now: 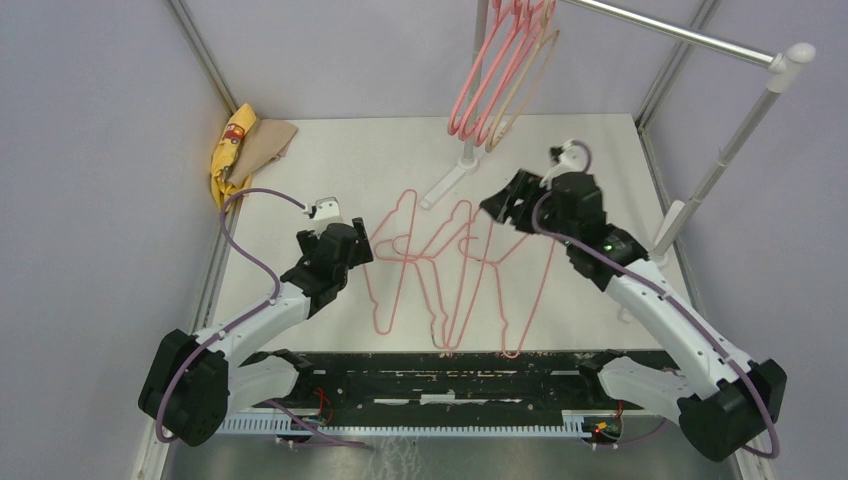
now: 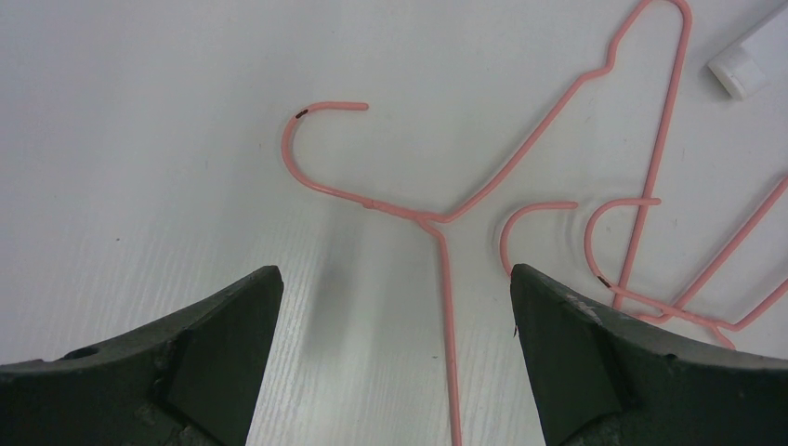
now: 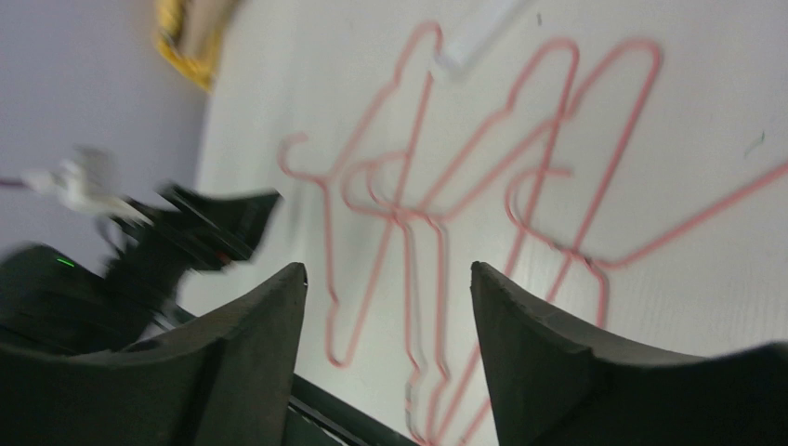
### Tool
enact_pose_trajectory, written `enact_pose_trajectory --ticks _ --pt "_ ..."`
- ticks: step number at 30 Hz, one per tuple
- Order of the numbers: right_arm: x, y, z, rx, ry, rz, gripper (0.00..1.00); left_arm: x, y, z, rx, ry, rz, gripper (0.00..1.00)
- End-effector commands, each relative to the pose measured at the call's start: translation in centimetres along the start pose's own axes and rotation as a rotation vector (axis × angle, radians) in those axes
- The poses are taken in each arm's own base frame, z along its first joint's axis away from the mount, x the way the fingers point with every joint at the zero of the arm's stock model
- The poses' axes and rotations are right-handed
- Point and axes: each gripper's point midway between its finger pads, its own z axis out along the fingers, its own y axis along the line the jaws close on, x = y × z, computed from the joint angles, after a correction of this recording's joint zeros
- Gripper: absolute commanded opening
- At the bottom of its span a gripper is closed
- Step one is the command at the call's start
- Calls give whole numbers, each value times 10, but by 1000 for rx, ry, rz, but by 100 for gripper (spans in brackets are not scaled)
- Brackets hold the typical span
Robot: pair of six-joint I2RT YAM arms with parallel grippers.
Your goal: Organize the hangers
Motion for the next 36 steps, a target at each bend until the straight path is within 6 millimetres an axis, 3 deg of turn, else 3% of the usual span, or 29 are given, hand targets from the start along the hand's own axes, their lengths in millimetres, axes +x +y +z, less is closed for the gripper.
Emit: enact_pose_trajectory --ticks 1,5,15,25,32,36 --pt "79 -74 13 272 210 -149 65 -12 -7 -1 11 -29 -49 99" --pt "108 -103 24 368 273 -171 61 -8 -10 -1 35 -19 -59 99" --pt "135 -123 52 434 348 -178 46 -5 -10 -2 44 -15 -60 99" --pt "145 -133 67 499 338 -211 46 -6 -9 -6 56 -26 -66 99" --pt "148 -154 68 623 325 -230 43 -4 -7 -8 56 -26 -64 99" --pt "156 -166 68 671 350 -241 33 -3 -5 -10 60 -28 -66 99"
